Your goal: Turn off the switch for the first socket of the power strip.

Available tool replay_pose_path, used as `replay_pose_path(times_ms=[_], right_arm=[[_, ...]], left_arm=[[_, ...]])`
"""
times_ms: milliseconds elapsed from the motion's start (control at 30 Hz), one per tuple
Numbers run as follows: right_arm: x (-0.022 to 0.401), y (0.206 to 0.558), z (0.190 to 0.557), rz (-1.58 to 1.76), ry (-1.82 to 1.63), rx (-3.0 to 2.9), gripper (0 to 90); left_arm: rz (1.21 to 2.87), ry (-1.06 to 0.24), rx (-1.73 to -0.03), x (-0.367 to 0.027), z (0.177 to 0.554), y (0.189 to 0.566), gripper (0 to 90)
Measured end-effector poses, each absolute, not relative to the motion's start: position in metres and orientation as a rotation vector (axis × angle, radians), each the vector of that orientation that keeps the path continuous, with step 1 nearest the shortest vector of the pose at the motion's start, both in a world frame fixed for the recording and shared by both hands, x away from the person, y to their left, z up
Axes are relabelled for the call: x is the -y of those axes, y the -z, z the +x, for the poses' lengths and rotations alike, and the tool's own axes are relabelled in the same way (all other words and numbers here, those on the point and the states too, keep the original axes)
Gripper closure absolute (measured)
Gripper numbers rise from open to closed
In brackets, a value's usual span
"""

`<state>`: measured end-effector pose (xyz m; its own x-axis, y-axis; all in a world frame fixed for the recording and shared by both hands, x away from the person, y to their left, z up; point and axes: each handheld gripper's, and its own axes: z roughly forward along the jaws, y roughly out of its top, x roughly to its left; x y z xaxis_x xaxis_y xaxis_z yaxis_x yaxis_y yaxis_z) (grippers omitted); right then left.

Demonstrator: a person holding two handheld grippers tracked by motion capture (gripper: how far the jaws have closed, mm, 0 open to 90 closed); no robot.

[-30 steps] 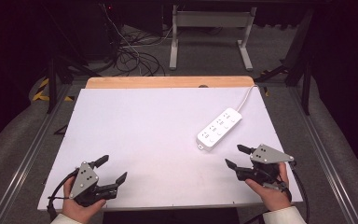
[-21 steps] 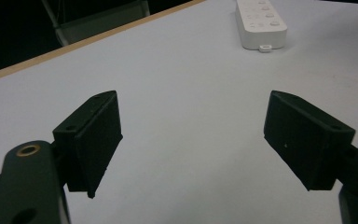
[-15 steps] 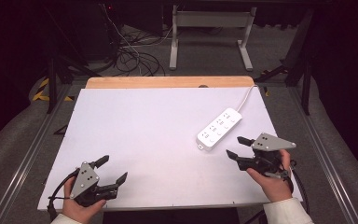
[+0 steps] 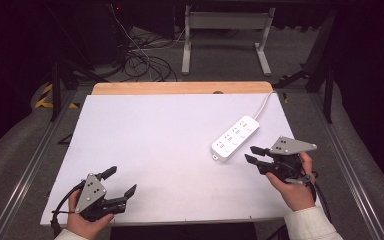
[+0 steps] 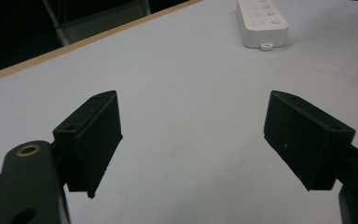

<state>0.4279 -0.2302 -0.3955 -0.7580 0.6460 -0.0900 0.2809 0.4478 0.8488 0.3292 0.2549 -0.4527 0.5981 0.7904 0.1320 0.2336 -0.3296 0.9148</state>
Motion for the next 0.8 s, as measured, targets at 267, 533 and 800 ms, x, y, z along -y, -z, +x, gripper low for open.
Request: replay_pose_path(times_ms=[267,533,800], right_arm=[[0.227,0.388,0.438,0.794,-1.200,-2.344,90.0],[0.224,0.379,0.453,0.874,-1.184,-2.385,90.0],[0.220,0.371,0.475,0.919,-1.105,-2.388,90.0]], left_arm=[[1.864,-0.728,-0.824,-0.255,0.329,0.453,19.4],[1.868,-0.728,-0.827,-0.255,0.330,0.453,19.5],[1.869,-0.732,-0.827,-0.255,0.329,0.453,19.5]])
